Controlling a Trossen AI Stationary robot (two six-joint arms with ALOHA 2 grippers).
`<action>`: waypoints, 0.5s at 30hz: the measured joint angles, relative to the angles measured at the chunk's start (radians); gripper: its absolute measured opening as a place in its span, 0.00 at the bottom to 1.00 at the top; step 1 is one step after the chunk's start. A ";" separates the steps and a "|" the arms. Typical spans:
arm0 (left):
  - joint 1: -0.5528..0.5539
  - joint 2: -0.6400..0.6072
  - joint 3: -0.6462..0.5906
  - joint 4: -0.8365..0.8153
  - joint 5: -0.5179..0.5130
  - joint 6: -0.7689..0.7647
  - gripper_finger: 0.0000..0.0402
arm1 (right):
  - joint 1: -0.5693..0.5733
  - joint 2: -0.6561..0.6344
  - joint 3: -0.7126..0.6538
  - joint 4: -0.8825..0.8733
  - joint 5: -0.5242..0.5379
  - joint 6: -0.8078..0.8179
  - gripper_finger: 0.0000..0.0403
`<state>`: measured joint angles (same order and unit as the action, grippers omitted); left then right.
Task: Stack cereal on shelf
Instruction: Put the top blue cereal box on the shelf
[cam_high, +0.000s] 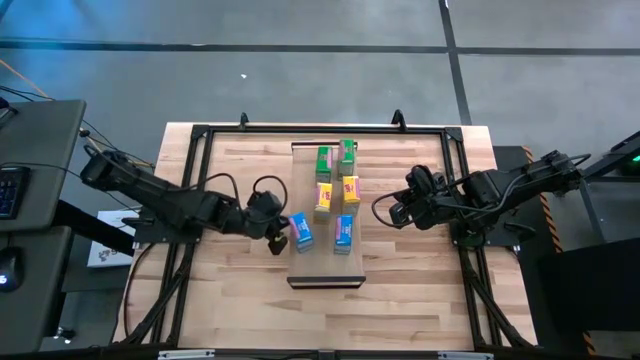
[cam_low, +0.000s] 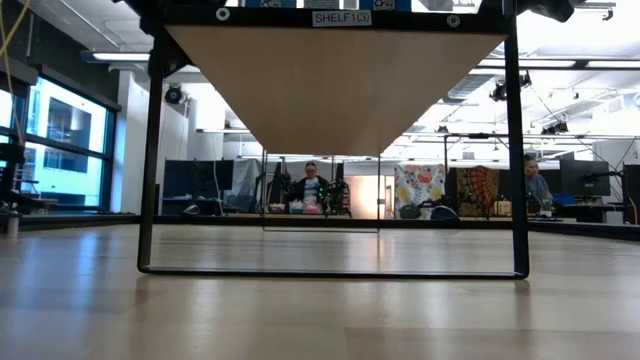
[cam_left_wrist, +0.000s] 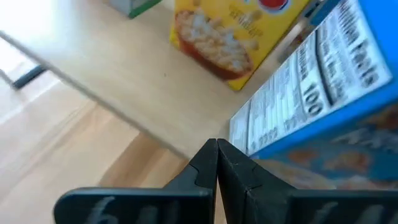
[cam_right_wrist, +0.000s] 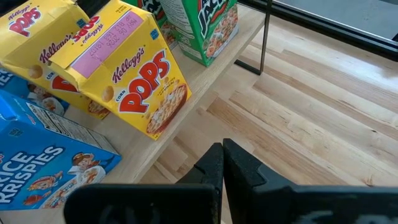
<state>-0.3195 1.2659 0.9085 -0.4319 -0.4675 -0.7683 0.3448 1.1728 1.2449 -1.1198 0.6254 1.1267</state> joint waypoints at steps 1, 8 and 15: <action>0.007 0.000 0.000 0.013 0.011 0.014 0.00 | 0.000 0.000 0.000 0.000 0.000 0.000 0.00; 0.034 -0.017 0.000 -0.068 0.040 0.030 0.00 | 0.000 0.000 0.000 0.002 0.000 0.019 0.00; 0.026 -0.079 -0.001 -0.251 0.033 -0.118 0.00 | 0.000 0.000 0.000 0.002 0.000 0.020 0.00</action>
<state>-0.2939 1.1870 0.9077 -0.6830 -0.4346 -0.8860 0.3447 1.1732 1.2449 -1.1175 0.6254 1.1465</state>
